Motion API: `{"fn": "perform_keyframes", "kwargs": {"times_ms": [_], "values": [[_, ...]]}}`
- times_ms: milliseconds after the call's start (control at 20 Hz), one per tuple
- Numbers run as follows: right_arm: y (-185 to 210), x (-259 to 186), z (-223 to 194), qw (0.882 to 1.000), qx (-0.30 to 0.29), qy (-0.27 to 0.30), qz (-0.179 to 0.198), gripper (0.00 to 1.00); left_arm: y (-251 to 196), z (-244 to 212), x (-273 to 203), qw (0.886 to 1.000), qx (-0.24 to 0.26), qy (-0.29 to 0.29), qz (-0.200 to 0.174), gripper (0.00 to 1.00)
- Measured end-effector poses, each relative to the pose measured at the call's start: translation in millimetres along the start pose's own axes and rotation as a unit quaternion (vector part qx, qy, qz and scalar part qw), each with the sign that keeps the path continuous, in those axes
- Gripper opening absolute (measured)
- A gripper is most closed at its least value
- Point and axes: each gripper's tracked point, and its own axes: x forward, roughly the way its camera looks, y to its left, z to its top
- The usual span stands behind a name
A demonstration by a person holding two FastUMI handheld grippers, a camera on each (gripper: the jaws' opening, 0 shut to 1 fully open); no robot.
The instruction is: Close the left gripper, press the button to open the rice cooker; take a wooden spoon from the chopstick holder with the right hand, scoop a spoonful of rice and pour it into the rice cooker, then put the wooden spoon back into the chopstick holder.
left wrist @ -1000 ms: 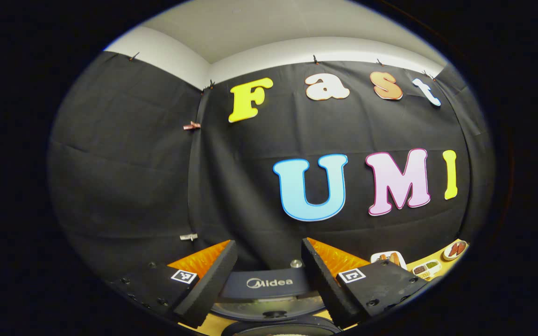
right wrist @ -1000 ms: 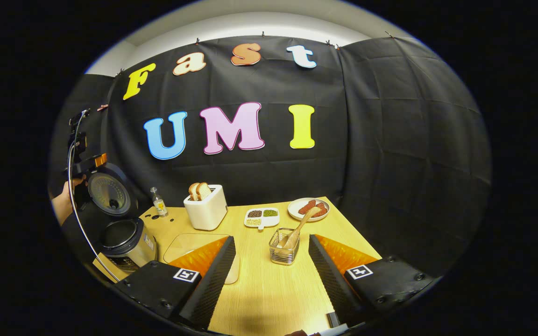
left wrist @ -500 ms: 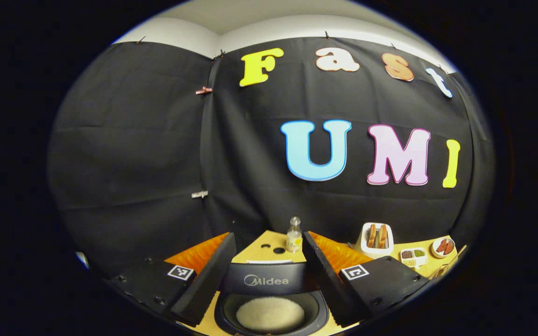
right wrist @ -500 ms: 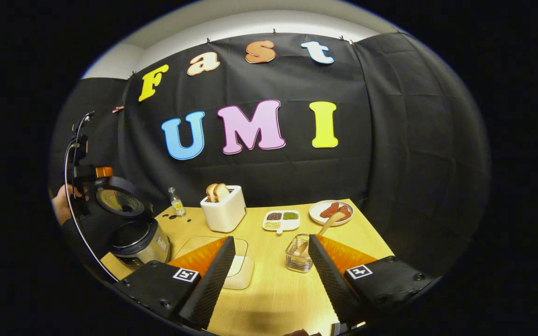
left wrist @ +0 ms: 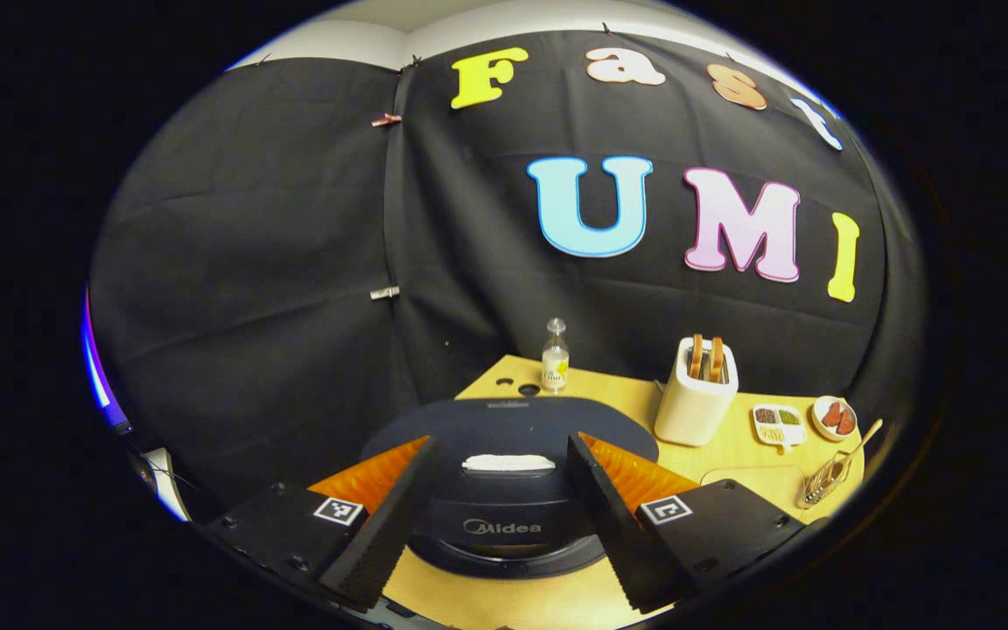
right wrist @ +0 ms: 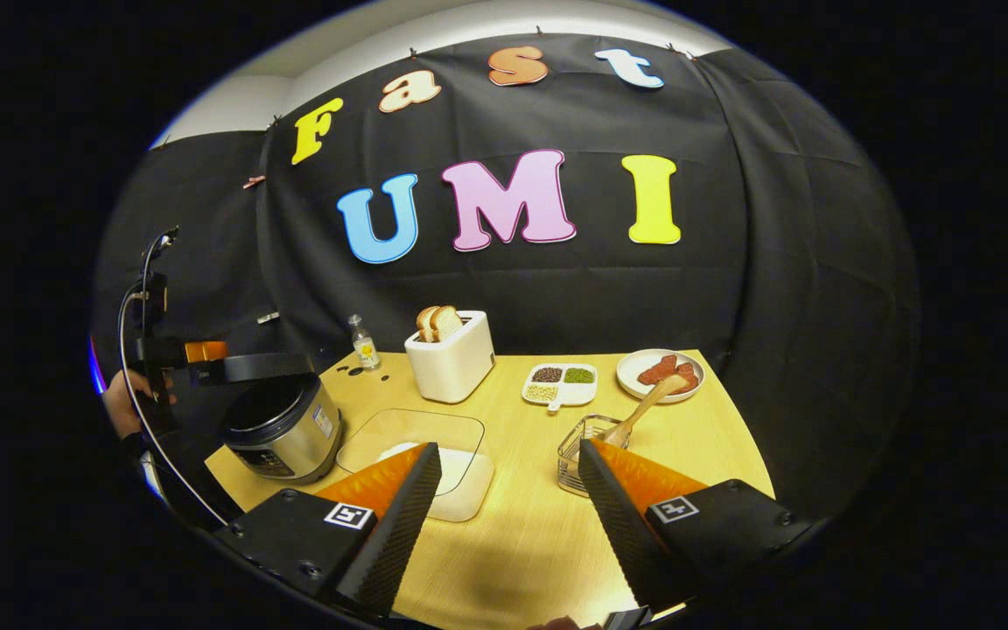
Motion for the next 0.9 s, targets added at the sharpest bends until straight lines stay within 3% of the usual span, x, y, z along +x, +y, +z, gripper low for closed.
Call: {"fn": "perform_keyframes", "kwargs": {"times_ms": [400,900], "values": [[15.0,2.9,-13.3,1.000,-0.008,0.017,0.010,0.99,-3.3,-71.5,10.9,0.997,0.004,0.071,-0.020,1.00],[4.9,-0.3,-18.7,1.000,0.003,0.020,-0.010,0.99,-3.6,-81.1,15.2,0.996,0.012,0.087,-0.030,1.00]]}}
